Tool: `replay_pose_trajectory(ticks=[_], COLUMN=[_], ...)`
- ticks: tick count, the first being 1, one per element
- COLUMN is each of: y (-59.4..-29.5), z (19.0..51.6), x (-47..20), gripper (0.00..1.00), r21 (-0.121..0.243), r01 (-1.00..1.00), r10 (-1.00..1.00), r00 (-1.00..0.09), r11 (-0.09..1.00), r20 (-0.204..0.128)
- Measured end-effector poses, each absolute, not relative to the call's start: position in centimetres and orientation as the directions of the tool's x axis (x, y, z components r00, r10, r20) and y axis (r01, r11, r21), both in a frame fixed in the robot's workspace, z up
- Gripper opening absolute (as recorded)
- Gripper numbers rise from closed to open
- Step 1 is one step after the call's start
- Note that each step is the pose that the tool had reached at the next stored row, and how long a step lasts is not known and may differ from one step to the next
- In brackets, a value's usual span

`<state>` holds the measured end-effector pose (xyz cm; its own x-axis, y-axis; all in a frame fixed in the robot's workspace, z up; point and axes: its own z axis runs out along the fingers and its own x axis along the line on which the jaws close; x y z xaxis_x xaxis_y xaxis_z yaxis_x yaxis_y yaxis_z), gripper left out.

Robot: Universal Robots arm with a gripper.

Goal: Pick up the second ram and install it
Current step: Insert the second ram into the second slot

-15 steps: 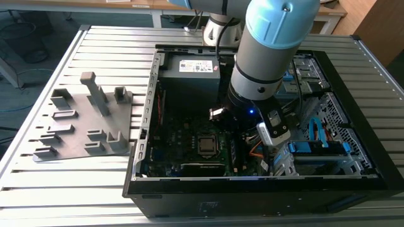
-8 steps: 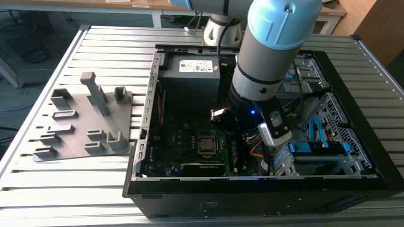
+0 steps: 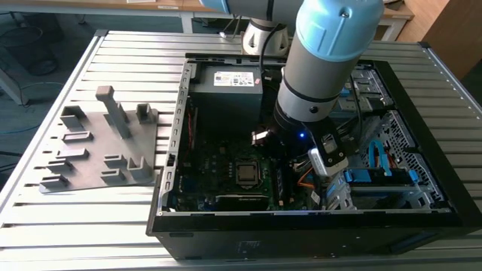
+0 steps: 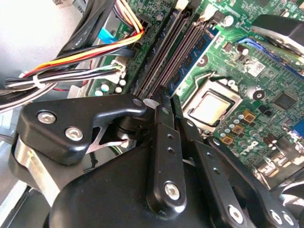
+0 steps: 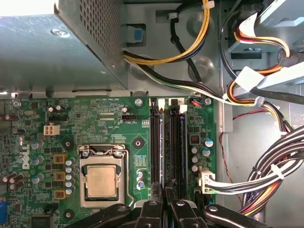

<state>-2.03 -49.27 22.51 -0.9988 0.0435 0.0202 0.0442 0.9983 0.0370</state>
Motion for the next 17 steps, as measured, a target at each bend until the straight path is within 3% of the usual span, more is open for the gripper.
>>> replay_pose_trajectory(ticks=[17], y=[-49.19], z=[22.09], x=[-1.96], gripper=[0.14], r21=[0.022], r01=[0.035], r10=[0.034], r00=[-0.999], r11=[0.999], r20=[0.019])
